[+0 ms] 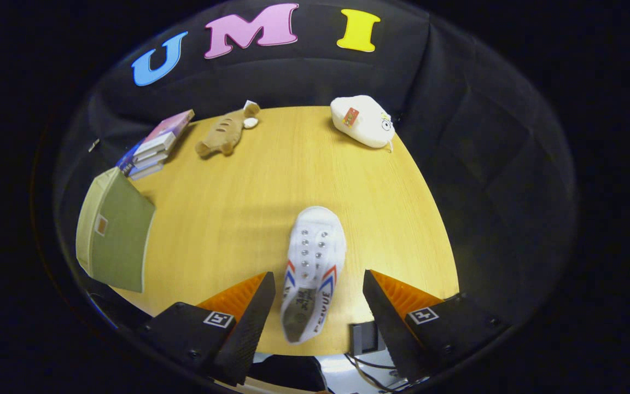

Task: Open the storage box then place both shoes into the box .Put the left shoe in first, then the right shoe, with the right side of both shoes facing outward in a uniform manner.

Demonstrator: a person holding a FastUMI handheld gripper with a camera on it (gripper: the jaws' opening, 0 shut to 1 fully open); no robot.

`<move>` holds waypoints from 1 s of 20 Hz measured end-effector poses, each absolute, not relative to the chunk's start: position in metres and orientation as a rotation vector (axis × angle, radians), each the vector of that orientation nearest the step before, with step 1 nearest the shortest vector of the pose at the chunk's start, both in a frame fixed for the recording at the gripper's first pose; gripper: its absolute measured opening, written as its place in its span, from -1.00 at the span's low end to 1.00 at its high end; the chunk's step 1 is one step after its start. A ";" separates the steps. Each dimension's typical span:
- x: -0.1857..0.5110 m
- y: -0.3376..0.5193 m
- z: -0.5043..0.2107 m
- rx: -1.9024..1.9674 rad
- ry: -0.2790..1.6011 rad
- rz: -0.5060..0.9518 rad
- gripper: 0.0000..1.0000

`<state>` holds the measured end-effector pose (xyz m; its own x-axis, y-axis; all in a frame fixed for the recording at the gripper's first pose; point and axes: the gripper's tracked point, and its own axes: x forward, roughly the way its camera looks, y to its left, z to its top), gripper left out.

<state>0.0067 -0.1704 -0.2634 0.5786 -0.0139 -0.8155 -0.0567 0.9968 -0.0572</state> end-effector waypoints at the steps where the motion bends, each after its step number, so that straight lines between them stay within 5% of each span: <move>1: 0.006 -0.178 -0.274 -0.099 0.972 0.027 0.98; 12: 0.000 -0.176 -0.350 -0.003 1.150 0.104 0.90; 16: 0.006 -0.168 -0.351 0.092 1.149 0.093 -0.13; 20: 0.006 -0.174 -0.352 0.176 1.155 0.023 -0.56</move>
<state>0.0065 -0.1745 -0.3516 0.4049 0.1091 -0.9078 0.0724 0.9859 0.1508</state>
